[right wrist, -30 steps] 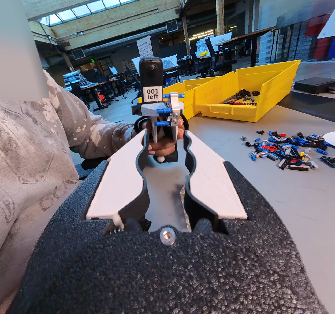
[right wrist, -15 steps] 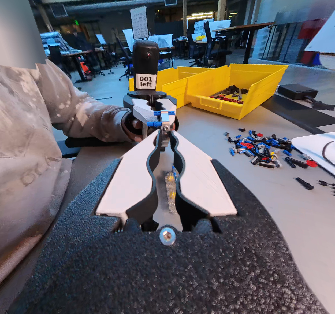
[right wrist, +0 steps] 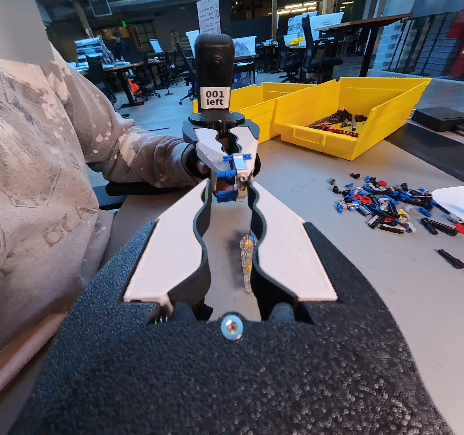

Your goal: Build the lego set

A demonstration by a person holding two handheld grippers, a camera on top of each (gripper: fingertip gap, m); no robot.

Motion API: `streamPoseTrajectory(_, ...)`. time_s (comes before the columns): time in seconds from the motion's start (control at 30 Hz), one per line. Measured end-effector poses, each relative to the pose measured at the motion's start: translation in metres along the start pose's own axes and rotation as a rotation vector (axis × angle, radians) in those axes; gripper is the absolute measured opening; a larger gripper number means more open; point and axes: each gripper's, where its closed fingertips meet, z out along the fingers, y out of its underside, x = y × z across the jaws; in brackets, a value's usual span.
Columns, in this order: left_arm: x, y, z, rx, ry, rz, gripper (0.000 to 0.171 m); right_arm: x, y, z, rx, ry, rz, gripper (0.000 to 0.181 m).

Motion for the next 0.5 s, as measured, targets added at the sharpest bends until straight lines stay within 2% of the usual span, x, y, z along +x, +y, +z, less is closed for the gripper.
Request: streamPoseTrajectory(0.5, 0.0034, 0.0052, 0.0050, -0.025, -0.001, 0.018, 0.006, -0.0005, 0.0007, 0.0020, 0.020, -0.011, 0.026, 0.022)
